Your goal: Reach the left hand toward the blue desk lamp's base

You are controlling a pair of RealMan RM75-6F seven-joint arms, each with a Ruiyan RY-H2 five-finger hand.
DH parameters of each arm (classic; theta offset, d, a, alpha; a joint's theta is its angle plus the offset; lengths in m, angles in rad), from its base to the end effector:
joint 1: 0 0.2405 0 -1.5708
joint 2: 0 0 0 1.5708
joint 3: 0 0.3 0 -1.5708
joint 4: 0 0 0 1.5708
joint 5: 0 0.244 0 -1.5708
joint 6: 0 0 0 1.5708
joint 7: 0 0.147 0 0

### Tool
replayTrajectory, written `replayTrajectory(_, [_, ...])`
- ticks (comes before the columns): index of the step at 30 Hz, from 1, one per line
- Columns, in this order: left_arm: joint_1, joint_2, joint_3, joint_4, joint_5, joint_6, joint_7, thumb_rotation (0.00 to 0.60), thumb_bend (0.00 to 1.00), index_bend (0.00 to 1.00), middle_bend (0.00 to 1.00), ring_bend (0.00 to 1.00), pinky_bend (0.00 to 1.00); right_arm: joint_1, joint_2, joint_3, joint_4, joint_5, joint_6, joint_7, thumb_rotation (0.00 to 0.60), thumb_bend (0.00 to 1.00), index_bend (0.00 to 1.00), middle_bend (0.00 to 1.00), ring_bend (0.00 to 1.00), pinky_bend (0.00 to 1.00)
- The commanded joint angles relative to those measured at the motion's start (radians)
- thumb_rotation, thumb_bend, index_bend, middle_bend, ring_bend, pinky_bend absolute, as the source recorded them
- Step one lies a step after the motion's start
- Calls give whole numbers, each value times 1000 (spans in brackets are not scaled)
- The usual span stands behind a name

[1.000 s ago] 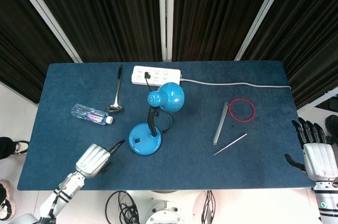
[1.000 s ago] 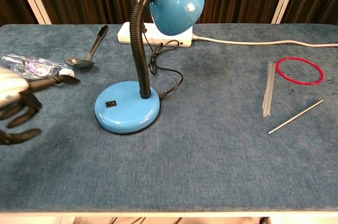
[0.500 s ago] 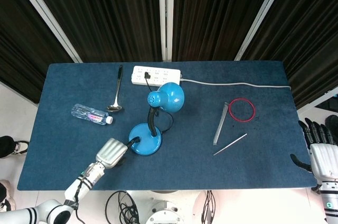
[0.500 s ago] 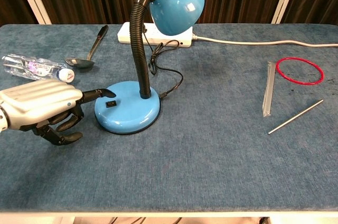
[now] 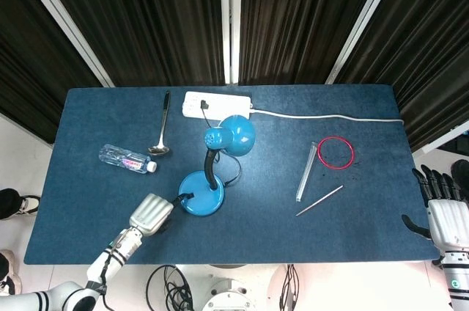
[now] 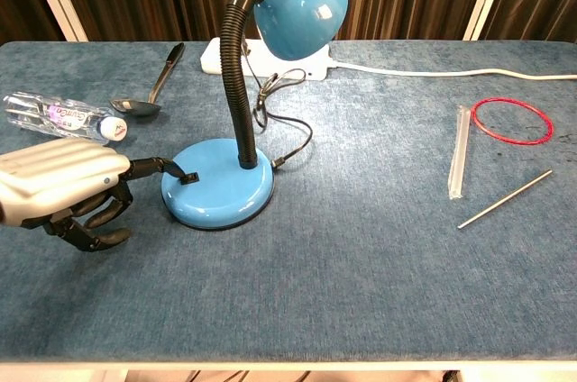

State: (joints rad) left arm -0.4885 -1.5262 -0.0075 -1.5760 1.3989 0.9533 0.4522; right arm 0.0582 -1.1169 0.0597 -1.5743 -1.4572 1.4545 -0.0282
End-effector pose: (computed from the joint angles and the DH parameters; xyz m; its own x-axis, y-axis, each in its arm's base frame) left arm -0.2376 0.2628 -0.0733 0.6002 0.3405 0.7237 0.7642 -0.5112 -0.3933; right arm -0.3842 -0.1830 0.1524 0.4506 -0.0328 0.8921 -0.8901 0.0596 0.4518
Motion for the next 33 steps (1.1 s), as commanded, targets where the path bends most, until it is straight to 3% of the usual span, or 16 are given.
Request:
replayTrajectory(1, [-3, -3, 6, 4, 9, 6, -9, 600, 382, 183, 778, 752, 785, -1, 0, 0, 0, 2, 0, -1, 600, 137, 0, 0, 0, 0])
replayTrajectory(6, [-6, -8, 13, 12, 22, 22, -21, 600, 382, 200, 780, 753, 785, -2, 3, 1, -1, 4, 0, 0, 600, 137, 0, 0, 0, 0])
replayTrajectory(12, [10, -6, 4, 16, 93, 127, -69, 600, 382, 104, 778, 754, 786, -1, 3, 2, -1, 2, 1, 3, 600, 137, 0, 0, 0, 0])
replayTrajectory(16, [65, 29, -16, 5, 158, 302, -108, 600, 376, 72, 774, 752, 799, -2, 6, 3, -3, -2, 6, 7, 600, 137, 0, 0, 0, 0])
replayTrajectory(19, [136, 67, -28, 21, 191, 467, -169, 600, 267, 73, 712, 693, 779, -6, 10, 4, -2, -5, 15, 13, 600, 138, 0, 0, 0, 0])
replayTrajectory(21, [181, 93, -30, 43, 185, 539, -209, 600, 138, 73, 542, 503, 669, -8, 13, 5, -2, -6, 19, 17, 600, 138, 0, 0, 0, 0])
replayTrajectory(23, [224, 139, -20, 38, 135, 549, -225, 600, 38, 69, 189, 144, 347, -9, 16, 6, -1, -4, 20, 20, 600, 138, 0, 0, 0, 0])
replayTrajectory(24, [237, 169, -16, 30, 111, 545, -235, 600, 19, 61, 75, 43, 198, -9, 17, 7, 1, -1, 19, 19, 600, 138, 0, 0, 0, 0])
replayTrajectory(25, [251, 202, -13, 31, 104, 550, -266, 600, 10, 51, 7, 0, 76, -9, 17, 8, 3, 3, 17, 19, 600, 138, 0, 0, 0, 0])
replayTrajectory(26, [260, 222, -8, 39, 100, 552, -287, 600, 8, 40, 0, 0, 16, -8, 16, 10, 4, 6, 16, 19, 600, 138, 0, 0, 0, 0])
replayTrajectory(33, [287, 315, 17, 79, 105, 529, -389, 600, 8, 25, 0, 0, 0, -5, 10, 6, 5, -1, 11, -3, 600, 138, 0, 0, 0, 0])
